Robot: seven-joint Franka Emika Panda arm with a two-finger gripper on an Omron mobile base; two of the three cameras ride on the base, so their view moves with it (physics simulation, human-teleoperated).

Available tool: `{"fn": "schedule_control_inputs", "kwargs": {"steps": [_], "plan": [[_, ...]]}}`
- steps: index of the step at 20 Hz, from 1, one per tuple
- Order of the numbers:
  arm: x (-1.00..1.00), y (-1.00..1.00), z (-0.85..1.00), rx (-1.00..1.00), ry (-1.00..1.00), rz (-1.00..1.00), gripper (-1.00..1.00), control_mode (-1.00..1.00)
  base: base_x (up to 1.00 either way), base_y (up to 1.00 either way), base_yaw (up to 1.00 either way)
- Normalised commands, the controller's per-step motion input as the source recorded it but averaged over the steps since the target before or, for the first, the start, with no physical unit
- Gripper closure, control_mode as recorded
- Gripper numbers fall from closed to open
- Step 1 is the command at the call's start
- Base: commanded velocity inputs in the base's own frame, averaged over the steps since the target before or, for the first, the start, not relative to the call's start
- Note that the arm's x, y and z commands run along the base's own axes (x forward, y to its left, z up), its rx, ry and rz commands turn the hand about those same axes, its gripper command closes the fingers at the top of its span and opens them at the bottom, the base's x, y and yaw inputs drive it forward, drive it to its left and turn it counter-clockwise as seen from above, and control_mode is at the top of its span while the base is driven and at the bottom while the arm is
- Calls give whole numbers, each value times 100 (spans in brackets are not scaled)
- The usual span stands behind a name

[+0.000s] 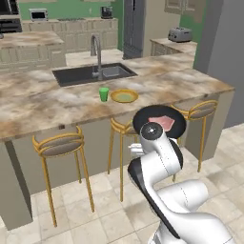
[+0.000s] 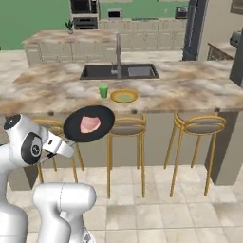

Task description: Pick up the pan with the steak in it and place it on the dining table. Then place the steak on the plate.

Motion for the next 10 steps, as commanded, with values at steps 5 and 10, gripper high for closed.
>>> {"fn": "schedule_control_inputs", "kwargs": {"steps": [5, 10], "plan": [[0, 0, 0, 0, 0, 0, 100, 100, 6, -11, 30], [0, 0, 0, 0, 0, 0, 100, 100, 11, -49, 0]]}}
